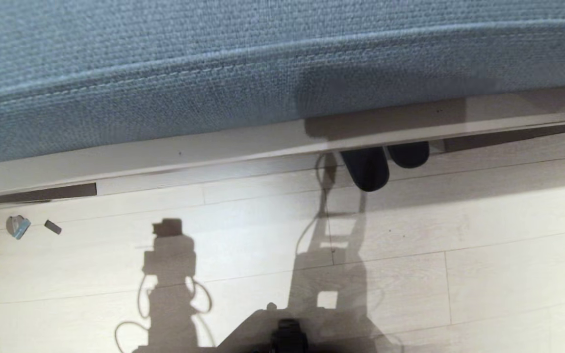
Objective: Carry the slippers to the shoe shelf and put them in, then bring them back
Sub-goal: Pick up the slippers in the shoe cabinet
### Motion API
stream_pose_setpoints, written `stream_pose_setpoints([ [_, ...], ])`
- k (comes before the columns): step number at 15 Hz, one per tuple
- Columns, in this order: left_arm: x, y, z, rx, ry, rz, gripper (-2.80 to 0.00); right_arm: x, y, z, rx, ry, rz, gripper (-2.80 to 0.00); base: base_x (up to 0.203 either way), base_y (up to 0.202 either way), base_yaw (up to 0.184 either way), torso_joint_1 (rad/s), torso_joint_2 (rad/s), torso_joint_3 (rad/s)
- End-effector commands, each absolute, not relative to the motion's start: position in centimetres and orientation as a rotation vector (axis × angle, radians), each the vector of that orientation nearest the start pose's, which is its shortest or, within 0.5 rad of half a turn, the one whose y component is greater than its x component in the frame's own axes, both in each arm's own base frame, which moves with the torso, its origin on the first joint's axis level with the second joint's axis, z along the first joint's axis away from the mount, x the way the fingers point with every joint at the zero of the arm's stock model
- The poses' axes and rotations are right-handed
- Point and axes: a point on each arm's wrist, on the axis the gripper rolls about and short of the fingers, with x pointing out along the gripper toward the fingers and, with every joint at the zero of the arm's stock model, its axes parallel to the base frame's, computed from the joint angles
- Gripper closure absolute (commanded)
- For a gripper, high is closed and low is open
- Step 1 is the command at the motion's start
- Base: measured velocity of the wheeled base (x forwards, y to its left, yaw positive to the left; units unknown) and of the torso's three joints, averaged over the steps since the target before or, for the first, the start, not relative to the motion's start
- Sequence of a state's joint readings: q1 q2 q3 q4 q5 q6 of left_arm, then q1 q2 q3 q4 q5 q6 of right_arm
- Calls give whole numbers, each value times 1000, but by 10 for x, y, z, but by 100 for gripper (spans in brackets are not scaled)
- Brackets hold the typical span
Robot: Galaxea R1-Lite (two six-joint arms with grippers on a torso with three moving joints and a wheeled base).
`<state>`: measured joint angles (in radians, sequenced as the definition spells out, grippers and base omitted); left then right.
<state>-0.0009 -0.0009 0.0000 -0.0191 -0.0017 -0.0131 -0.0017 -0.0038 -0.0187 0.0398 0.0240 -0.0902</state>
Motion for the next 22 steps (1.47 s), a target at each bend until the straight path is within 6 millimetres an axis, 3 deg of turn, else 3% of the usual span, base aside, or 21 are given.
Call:
stream_pose_setpoints([
  [1,-22,0,75,-14,-14,-2,0,-24,1,77,-86,21,24,0,0,0,0,7,2,206],
  [22,-22,0,75,-17,-14,0,0,-24,1,76,-82,22,24,0,0,0,0,3,2,204],
])
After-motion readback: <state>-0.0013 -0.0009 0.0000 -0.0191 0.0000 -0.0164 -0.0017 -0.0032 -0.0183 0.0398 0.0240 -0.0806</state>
